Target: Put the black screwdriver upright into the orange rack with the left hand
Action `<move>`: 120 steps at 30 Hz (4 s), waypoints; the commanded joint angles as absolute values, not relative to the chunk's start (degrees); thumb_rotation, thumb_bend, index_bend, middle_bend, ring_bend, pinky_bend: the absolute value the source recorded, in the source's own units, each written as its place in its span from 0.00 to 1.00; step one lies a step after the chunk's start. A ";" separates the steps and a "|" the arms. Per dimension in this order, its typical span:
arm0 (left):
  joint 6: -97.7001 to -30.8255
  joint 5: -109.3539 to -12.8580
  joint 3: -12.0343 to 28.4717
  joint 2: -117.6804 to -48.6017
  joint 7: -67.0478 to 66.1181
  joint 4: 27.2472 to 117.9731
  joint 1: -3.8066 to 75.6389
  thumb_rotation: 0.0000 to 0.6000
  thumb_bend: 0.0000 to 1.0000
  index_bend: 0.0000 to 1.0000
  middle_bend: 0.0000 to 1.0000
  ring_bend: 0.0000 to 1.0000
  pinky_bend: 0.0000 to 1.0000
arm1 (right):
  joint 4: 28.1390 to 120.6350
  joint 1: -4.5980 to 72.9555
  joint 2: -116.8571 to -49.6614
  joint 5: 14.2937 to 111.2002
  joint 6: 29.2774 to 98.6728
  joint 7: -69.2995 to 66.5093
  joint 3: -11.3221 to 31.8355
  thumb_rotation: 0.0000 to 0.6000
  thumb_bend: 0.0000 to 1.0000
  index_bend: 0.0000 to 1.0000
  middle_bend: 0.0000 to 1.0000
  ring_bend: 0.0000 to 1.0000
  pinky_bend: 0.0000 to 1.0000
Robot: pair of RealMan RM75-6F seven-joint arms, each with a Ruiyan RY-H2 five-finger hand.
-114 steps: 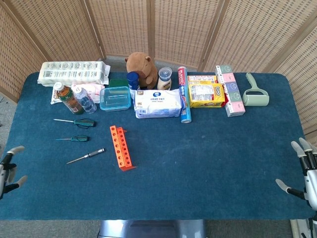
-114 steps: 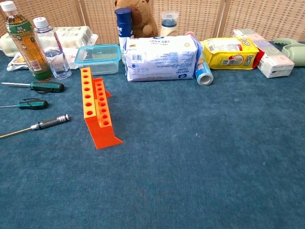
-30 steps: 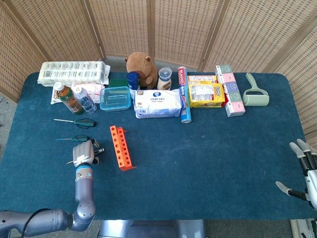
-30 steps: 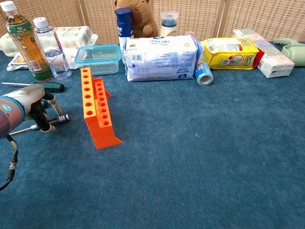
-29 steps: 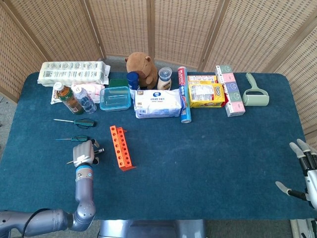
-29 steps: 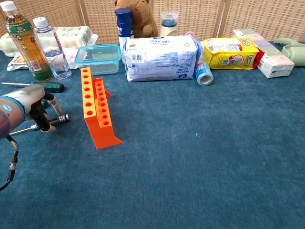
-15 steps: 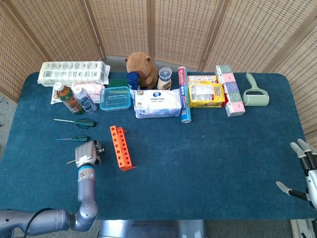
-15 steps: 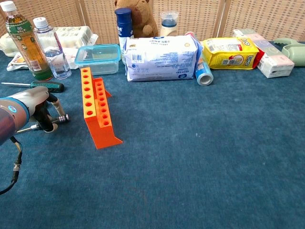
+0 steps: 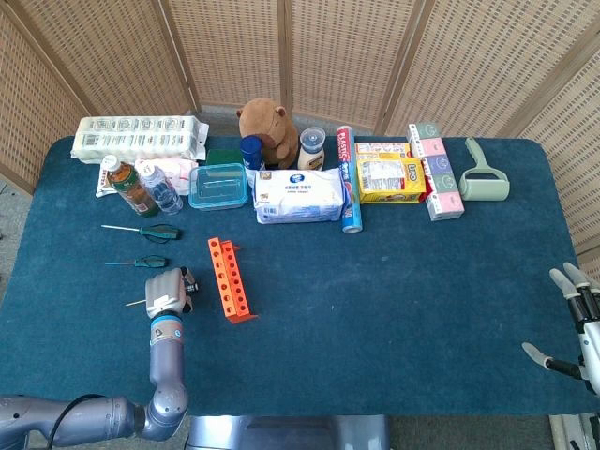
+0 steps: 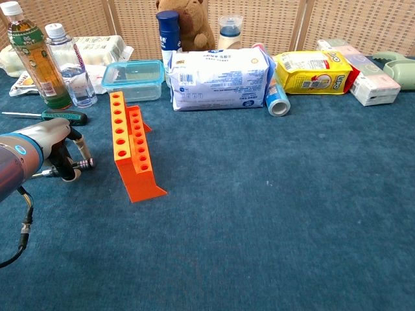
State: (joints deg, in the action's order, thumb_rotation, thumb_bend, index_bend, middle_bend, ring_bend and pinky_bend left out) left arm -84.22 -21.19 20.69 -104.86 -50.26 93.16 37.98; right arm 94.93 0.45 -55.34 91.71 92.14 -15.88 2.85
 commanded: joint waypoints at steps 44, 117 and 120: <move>-86.81 -25.60 18.52 -109.14 -53.22 87.39 38.69 1.00 0.41 0.46 1.00 1.00 0.98 | 94.95 0.32 -54.83 91.45 92.39 -17.45 2.99 1.00 0.00 0.02 0.00 0.00 0.00; -91.80 -56.23 12.31 -73.92 -44.48 131.55 26.84 1.00 0.43 0.48 1.00 1.00 0.98 | 95.49 0.65 -55.93 91.08 91.45 -13.96 2.98 1.00 0.00 0.02 0.00 0.00 0.00; -92.08 -55.68 13.32 -73.37 -45.23 131.93 27.34 1.00 0.43 0.48 1.00 1.00 0.98 | 95.47 0.66 -55.89 90.96 91.40 -14.07 3.03 1.00 0.00 0.02 0.00 0.00 0.00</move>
